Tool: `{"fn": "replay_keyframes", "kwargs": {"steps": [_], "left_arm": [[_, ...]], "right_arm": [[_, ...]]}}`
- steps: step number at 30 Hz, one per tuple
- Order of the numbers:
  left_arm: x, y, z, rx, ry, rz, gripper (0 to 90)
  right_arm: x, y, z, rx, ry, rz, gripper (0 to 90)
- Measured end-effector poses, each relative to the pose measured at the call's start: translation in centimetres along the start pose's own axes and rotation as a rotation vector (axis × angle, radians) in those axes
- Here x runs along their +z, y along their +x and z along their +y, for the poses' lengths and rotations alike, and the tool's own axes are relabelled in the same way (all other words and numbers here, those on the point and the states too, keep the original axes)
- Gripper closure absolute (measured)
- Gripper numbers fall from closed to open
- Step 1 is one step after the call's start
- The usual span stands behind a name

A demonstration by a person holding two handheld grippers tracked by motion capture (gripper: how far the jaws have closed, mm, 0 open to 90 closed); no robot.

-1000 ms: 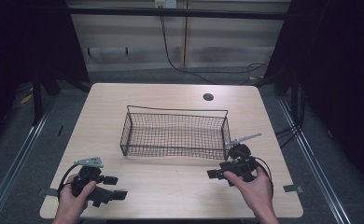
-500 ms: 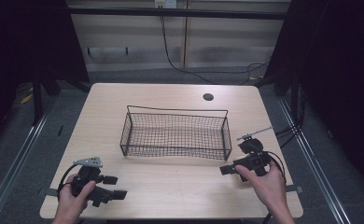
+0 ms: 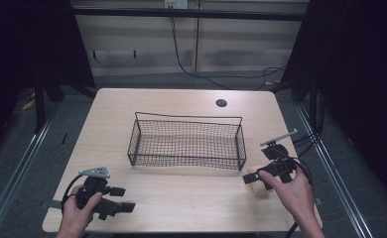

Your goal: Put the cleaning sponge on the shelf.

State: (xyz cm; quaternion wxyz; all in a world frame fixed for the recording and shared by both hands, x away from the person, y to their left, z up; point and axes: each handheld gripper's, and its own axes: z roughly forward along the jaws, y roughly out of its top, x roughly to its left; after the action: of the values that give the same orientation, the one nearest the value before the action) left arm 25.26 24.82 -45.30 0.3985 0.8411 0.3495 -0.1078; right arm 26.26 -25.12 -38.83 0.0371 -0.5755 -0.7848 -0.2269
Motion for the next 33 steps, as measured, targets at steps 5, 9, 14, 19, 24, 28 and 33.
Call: {"fn": "replay_keyframes", "kwargs": {"steps": [5, 9, 14, 19, 24, 28, 33], "left_arm": [[0.1, 0.0, 0.0, -0.001, 0.000, 0.001, 18.3], [0.1, 0.0, 0.0, 0.000, 0.001, 0.001, 18.3], [0.1, 0.0, 0.0, 0.001, 0.002, 0.001, 18.3], [0.1, 0.0, 0.0, 0.004, 0.003, 0.001, 18.3], [0.1, 0.0, 0.0, 0.003, 0.005, 0.000, 18.3], [0.1, 0.0, 0.0, 0.004, 0.002, 0.000, 18.3], [0.1, 0.0, 0.0, 0.005, 0.005, 0.000, 18.3]], "right_arm": [[0.0, -0.7, 0.1, 0.019, 0.028, -0.011, 21.7], [-0.1, -1.2, 0.3, 0.033, 0.049, -0.026, 21.5], [0.2, -2.0, 0.6, 0.053, 0.084, -0.050, 21.7], [0.4, -3.0, 0.8, 0.075, 0.107, -0.058, 20.8], [0.9, -3.9, 0.9, 0.097, 0.139, -0.073, 20.2], [1.3, -4.1, 0.7, 0.101, 0.158, -0.083, 20.2], [2.0, -4.5, 0.4, 0.123, 0.176, -0.089, 21.0]]}}
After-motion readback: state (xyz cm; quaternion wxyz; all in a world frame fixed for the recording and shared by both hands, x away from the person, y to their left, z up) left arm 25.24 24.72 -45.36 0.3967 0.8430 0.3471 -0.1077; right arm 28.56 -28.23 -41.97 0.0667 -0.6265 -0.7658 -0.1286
